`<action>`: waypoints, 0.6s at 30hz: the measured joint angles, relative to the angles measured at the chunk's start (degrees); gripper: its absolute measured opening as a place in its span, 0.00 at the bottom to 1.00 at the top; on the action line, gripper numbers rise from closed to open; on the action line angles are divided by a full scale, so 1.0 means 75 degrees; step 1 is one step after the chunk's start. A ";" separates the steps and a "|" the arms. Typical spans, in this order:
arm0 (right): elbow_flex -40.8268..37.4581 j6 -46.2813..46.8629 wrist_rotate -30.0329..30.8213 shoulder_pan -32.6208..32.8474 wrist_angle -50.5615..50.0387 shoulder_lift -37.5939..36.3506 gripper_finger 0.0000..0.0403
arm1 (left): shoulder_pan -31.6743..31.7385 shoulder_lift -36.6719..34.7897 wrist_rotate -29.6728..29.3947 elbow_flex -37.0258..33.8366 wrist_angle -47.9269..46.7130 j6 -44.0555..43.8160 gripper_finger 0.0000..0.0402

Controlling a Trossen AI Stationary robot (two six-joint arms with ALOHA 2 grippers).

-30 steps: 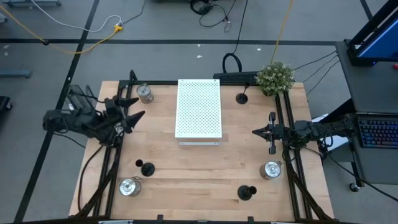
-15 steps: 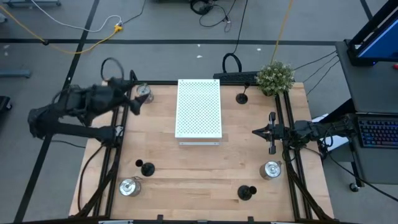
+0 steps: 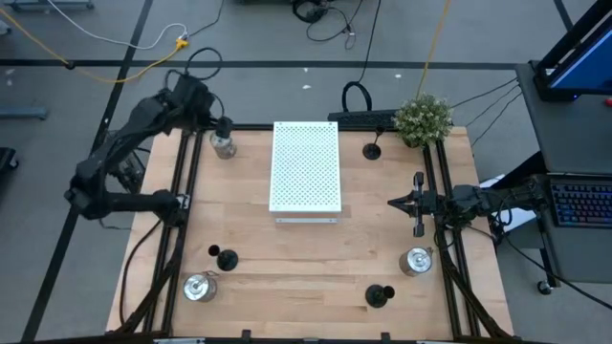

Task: Pick & Place candle stick holders
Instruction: Put the top silver scented candle on the shelf

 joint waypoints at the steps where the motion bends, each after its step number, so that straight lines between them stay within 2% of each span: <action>1: 0.0000 0.0000 0.0000 0.0000 -0.0002 0.0000 0.00 | 0.0300 0.0180 -0.0014 0.0000 -0.0117 0.0005 0.99; 8: 0.0000 -0.0009 0.0002 0.0000 -0.0002 0.0000 0.00 | 0.1473 0.1237 0.0622 0.0000 0.0188 -0.0032 0.99; 18: -0.0003 -0.0006 0.0001 0.0000 -0.0002 -0.0002 0.00 | 0.1490 0.2025 0.0133 0.0000 0.0901 0.0282 0.99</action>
